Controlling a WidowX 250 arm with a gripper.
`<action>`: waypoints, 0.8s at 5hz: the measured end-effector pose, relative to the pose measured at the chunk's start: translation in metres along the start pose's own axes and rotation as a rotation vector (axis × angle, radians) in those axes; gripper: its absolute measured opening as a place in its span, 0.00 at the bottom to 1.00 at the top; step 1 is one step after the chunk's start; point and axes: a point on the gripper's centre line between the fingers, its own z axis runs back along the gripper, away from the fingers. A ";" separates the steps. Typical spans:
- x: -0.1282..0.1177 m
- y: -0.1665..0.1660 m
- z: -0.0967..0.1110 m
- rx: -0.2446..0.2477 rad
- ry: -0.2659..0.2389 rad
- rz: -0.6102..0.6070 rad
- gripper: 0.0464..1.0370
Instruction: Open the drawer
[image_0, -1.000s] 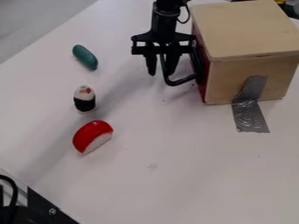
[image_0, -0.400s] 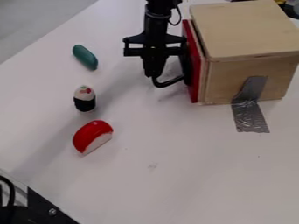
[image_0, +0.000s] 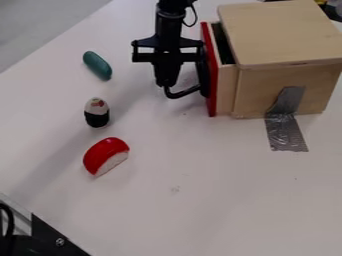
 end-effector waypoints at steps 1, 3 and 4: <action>0.003 0.004 0.000 0.003 0.005 0.008 0.06; 0.005 0.010 -0.001 0.005 0.011 0.006 0.06; 0.008 0.023 -0.002 0.023 0.025 0.018 0.06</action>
